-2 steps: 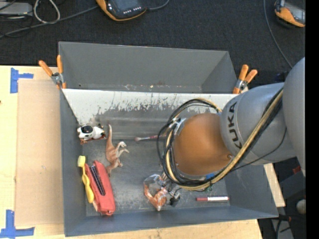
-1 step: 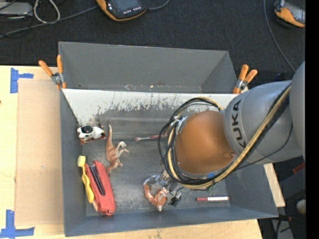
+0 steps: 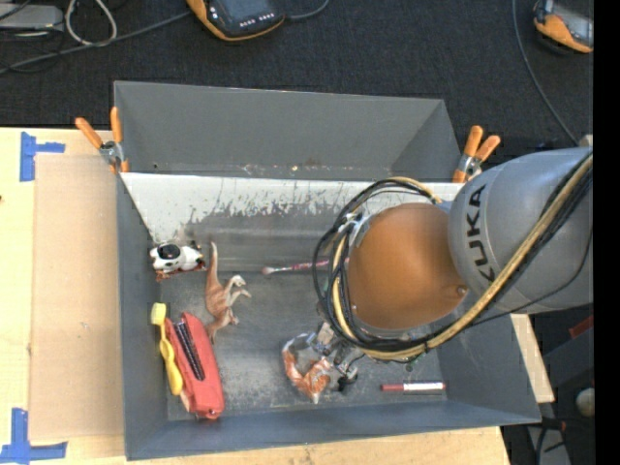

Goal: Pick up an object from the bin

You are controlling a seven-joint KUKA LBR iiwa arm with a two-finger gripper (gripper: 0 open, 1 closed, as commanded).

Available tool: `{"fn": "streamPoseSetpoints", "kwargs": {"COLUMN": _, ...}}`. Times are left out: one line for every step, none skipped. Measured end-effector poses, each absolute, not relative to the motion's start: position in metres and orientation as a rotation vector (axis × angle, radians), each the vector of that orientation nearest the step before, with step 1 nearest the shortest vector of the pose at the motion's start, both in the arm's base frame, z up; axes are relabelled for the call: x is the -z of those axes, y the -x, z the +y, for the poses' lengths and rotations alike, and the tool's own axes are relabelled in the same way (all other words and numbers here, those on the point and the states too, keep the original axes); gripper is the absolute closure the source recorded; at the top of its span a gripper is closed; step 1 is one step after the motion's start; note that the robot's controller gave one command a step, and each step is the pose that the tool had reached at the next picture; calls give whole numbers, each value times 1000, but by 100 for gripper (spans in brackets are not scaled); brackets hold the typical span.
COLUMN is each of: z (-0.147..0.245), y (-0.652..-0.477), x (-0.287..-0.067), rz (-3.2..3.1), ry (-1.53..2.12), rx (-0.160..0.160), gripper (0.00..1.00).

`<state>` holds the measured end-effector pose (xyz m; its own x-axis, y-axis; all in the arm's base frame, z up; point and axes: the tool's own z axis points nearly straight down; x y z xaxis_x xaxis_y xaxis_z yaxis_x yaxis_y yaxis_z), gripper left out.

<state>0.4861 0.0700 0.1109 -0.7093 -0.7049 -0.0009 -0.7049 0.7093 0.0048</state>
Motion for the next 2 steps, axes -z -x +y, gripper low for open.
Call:
{"fn": "streamPoseSetpoints", "kwargs": {"z": 71, "y": -486, "x": -132, "rz": -2906, "ry": -1194, "rx": 8, "gripper": 100}}
{"fn": "streamPoseSetpoints", "kwargs": {"z": 71, "y": -486, "x": -146, "rz": -2908, "ry": -1190, "rx": 9, "gripper": 100}}
